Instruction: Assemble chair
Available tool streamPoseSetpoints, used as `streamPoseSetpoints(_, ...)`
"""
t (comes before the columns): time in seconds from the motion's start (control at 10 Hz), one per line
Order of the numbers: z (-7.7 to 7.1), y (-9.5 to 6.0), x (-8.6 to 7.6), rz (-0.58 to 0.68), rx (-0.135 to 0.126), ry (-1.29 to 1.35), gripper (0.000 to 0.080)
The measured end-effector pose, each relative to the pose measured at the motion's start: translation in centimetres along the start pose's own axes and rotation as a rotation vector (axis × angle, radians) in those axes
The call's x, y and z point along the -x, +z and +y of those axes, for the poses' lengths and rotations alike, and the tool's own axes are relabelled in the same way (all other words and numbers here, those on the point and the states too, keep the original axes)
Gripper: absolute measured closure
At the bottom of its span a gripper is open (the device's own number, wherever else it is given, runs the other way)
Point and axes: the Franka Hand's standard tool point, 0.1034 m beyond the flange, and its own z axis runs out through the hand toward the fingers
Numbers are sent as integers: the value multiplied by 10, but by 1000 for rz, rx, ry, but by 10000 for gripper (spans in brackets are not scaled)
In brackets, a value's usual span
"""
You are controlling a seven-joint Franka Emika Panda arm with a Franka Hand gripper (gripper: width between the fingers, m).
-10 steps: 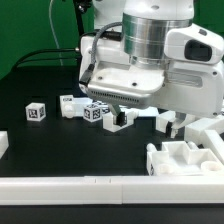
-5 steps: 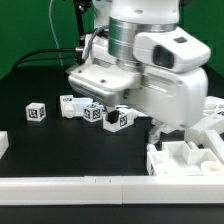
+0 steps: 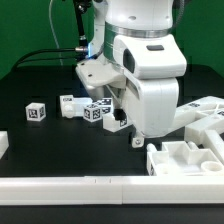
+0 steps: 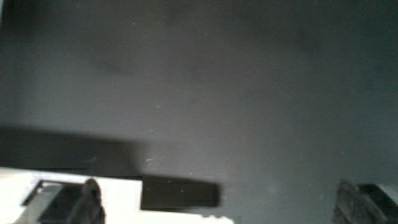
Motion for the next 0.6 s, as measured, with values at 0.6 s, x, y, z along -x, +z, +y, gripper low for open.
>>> streamPoseSetpoints(0.6,-25,9,1,23,-65,619,150)
